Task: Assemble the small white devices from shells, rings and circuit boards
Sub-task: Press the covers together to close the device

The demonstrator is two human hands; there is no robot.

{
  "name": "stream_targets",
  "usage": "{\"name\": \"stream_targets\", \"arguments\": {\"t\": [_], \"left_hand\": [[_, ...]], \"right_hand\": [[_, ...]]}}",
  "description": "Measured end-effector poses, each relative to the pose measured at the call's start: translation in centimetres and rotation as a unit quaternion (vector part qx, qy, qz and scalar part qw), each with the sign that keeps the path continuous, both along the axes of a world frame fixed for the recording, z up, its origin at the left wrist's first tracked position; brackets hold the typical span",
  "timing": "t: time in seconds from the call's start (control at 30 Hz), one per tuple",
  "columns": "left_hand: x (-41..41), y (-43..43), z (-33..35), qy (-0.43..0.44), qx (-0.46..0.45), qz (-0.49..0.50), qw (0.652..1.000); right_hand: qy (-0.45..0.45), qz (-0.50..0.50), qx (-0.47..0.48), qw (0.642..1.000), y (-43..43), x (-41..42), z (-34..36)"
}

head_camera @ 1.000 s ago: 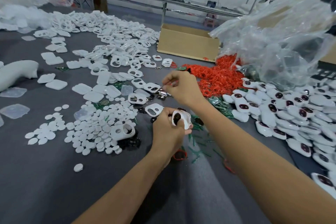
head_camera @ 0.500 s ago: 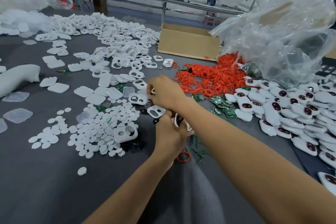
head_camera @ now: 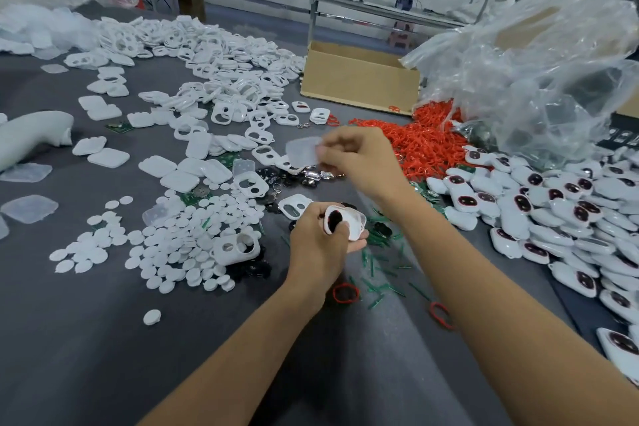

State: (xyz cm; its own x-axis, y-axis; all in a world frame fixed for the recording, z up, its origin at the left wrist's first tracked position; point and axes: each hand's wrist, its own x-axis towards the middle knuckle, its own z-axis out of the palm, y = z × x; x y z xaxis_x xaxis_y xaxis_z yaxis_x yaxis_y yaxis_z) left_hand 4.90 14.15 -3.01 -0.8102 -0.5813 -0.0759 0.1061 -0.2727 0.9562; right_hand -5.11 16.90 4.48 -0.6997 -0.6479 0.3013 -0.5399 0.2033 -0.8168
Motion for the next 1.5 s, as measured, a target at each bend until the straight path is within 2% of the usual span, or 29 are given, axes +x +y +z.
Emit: {"name": "stream_targets", "arguments": {"t": [0.17, 0.33, 0.5, 0.7, 0.83, 1.13, 1.27, 1.5], "left_hand": [[0.0, -0.4, 0.0, 0.021, 0.056, -0.018, 0.998], [0.0, -0.7, 0.2, 0.029, 0.058, -0.039, 0.997], [0.0, -0.8, 0.2, 0.029, 0.077, -0.057, 0.995], [0.2, -0.3, 0.1, 0.036, 0.042, -0.075, 0.996], [0.2, -0.4, 0.0, 0.029, 0.028, -0.07, 0.997], [0.4, -0.6, 0.0, -0.005, -0.009, -0.074, 0.997], [0.1, -0.5, 0.2, -0.01, 0.032, -0.077, 0.996], [-0.2, -0.8, 0.6, 0.008, 0.118, -0.075, 0.99]], "right_hand": [[-0.091, -0.007, -0.044, 0.995, 5.6, 1.6, -1.3], [-0.147, -0.019, -0.068, 0.987, 7.1, 2.6, -3.1], [-0.153, -0.054, -0.055, 0.985, 7.6, 2.3, -4.0], [-0.154, -0.07, -0.023, 0.985, 7.4, 2.6, -4.2], [-0.126, -0.097, -0.001, 0.987, 7.2, 2.7, -4.4], [0.002, -0.154, 0.059, 0.986, 6.8, 3.1, -4.7], [0.044, -0.152, 0.082, 0.984, 6.8, 3.2, -4.9], [0.104, -0.128, 0.063, 0.984, 6.5, 3.6, -5.3]]}}
